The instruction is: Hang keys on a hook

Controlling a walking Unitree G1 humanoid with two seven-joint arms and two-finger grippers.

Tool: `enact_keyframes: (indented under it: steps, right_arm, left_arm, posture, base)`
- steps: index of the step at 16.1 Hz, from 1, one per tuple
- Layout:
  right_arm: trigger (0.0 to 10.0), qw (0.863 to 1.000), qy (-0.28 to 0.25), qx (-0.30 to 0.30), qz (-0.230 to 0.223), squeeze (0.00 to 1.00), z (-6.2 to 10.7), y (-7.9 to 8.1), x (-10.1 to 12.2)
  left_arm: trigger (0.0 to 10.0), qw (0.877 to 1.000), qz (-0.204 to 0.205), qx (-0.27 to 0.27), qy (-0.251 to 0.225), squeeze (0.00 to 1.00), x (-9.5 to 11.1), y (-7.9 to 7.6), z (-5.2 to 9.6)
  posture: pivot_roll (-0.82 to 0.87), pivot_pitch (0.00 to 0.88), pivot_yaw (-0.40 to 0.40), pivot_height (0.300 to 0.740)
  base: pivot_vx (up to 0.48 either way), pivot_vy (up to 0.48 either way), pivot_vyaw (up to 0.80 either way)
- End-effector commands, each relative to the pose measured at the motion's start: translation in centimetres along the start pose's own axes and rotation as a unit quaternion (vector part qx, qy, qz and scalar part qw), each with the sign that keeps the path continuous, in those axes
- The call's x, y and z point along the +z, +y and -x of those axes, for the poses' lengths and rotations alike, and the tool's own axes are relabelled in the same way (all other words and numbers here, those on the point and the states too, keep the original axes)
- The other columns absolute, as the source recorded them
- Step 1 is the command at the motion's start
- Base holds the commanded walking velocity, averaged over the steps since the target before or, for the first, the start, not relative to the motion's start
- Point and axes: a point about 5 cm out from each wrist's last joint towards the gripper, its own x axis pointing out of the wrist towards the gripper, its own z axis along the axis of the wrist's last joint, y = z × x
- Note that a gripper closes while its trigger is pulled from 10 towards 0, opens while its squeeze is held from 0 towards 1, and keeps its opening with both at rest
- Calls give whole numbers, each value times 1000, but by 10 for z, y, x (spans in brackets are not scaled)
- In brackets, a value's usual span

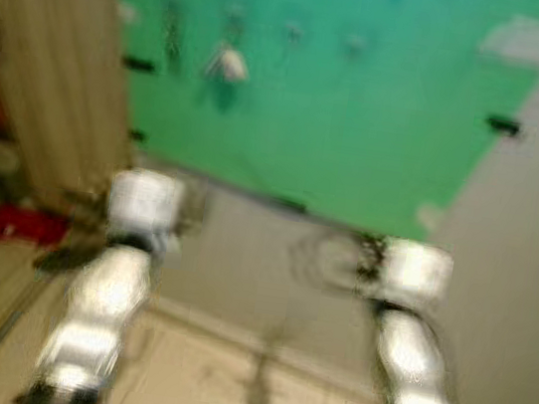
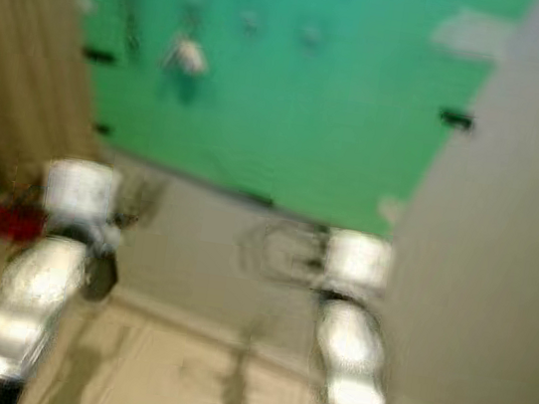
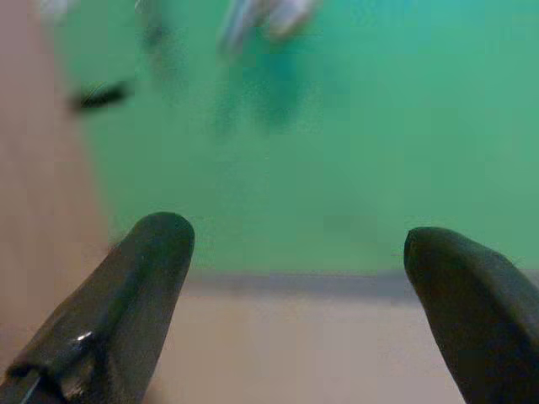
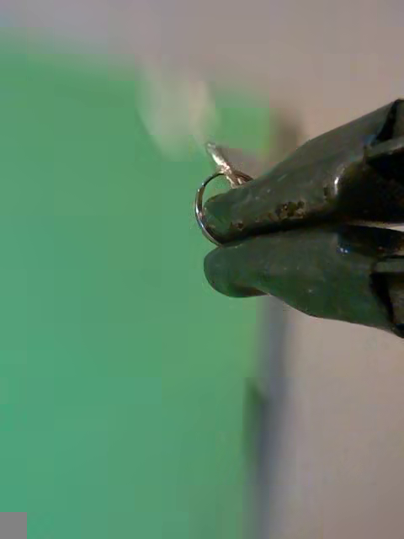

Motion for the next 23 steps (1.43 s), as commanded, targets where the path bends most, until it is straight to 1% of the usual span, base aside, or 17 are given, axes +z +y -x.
enact_keyframes:
  steps: [1,2,3,4,5,6,7,9,12,13,14,15,17,18,19,21,23]
  right_arm:
    - [10000,999,-31,-24,0,0,2,0,13]
    - [10000,1000,-16,-14,12,0,5,1,7]
    - [10000,1000,2,-1,17,0,7,4,-2]
    - [10000,1000,11,7,13,0,8,5,-7]
    - [10000,1000,7,19,12,0,6,12,-4]
    - [10000,999,-6,32,15,0,2,19,3]
    - [10000,999,-14,40,21,0,0,21,7]
    - [10000,998,-34,46,19,0,-11,23,20]
    - [10000,998,-31,48,24,12,-16,24,21]
    - [10000,998,-31,47,24,8,-16,23,21]
    - [10000,998,-33,53,26,0,-15,24,22]
    - [10000,998,-34,55,27,0,-15,25,22]
    - [10000,997,-34,56,28,0,-15,24,22]
    - [10000,997,-37,55,30,0,-15,24,23]
    - [10000,997,-32,54,38,0,-15,23,22]
    - [10000,998,-29,54,34,8,-15,25,21]
    - [10000,996,-42,62,44,4,-14,27,24]
  left_arm:
    - [10000,1000,-21,-5,7,0,-1,10,5]
    - [10000,1000,-24,-12,14,0,-3,9,6]
    - [10000,1000,-1,-21,14,0,-4,7,8]
    - [10000,999,16,-30,11,0,-5,5,10]
    - [10000,999,20,-27,13,0,-4,7,8]
    - [10000,999,15,-31,8,0,-3,7,5]
    - [10000,999,11,-35,6,0,-2,5,4]
    - [10000,998,10,-57,-3,0,3,2,-5]
    - [10000,998,9,-54,-2,0,3,2,-11]
    - [10000,999,2,-48,-3,0,3,1,-12]
    - [10000,999,-21,-38,9,0,0,-1,-15]
    - [10000,999,-14,-35,13,0,-1,-1,-15]
    - [10000,999,-7,-47,-1,0,2,-7,-15]
    - [10000,998,8,-55,-9,0,4,-9,-15]
    - [10000,998,17,-55,-12,0,5,-8,-15]
    - [10000,998,21,-48,-19,0,6,-7,-17]
    - [10000,998,25,-40,-33,0,11,-7,-17]
  posture:
    - [17,0,-49,740]
    - [23,0,-45,740]
    - [25,0,-39,740]
    - [27,0,-38,740]
    - [24,0,-35,740]
    - [23,0,-34,740]
    - [19,0,-33,740]
    - [15,0,-30,740]
    - [3,0,-26,740]
    - [-1,0,-26,740]
    - [-5,0,-24,740]
    - [-6,0,-23,740]
    - [-14,0,-24,740]
    - [-16,0,-23,740]
    - [-18,0,-20,740]
    - [-24,0,-16,740]
    - [-25,0,-16,740]
  base:
    - [0,0,0]
    - [0,0,0]
    - [0,0,0]
    - [0,337,0]
    - [0,480,0]
    - [0,480,0]
    - [0,480,0]
    - [0,465,0]
    - [0,461,-800]
    - [0,461,0]
    - [0,0,0]
    - [0,0,0]
    - [0,0,0]
    - [251,0,0]
    - [454,0,0]
    - [448,0,-800]
    - [442,0,0]
